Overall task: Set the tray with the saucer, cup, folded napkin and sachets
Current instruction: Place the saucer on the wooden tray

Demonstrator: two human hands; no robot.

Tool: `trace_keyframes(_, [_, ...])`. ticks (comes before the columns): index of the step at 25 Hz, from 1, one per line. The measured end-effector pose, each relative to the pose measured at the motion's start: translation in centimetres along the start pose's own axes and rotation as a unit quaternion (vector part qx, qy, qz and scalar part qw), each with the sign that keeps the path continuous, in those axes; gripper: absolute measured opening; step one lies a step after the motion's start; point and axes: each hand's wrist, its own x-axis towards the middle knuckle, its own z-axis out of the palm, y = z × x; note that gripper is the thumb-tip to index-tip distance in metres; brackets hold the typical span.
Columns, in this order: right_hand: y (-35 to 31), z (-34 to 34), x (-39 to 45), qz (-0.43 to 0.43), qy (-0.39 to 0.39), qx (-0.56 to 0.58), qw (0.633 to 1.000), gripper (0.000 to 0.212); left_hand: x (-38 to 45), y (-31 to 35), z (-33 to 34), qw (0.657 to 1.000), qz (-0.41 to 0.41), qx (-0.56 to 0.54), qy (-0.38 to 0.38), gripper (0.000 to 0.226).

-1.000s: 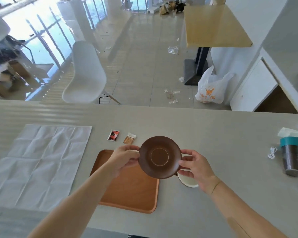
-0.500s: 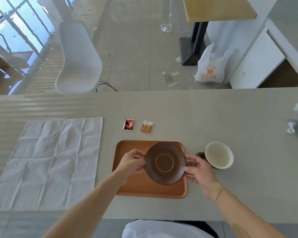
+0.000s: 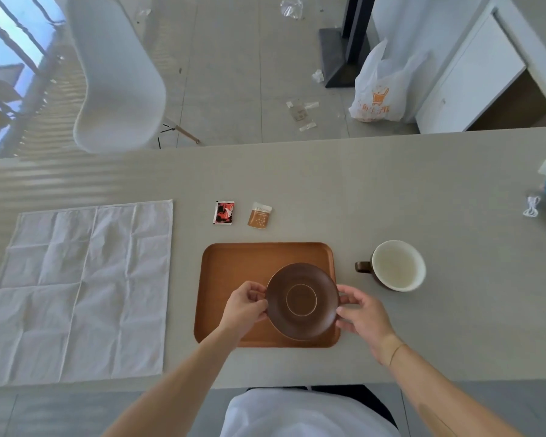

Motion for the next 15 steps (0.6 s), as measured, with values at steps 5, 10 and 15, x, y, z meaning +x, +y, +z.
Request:
trace_keyframes(5, [0.5, 0.4, 0.7, -0.006, 0.002, -0.036, 0.999, 0.048, 0.7, -0.3, 0.2, 1.0, -0.005, 0.012, 0.017, 0.02])
trace_keyframes(10, [0.3, 0.4, 1.3, -0.007, 0.01, -0.064, 0.998, 0.048, 1.0, -0.5, 0.4, 1.0, -0.001, 0.007, 0.024, 0.02])
trace_keyframes(15, [0.1, 0.7, 1.5, 0.002, 0.015, -0.069, 0.997, 0.048, 1.1, -0.4, 0.3, 0.999, -0.002, 0.009, 0.034, 0.019])
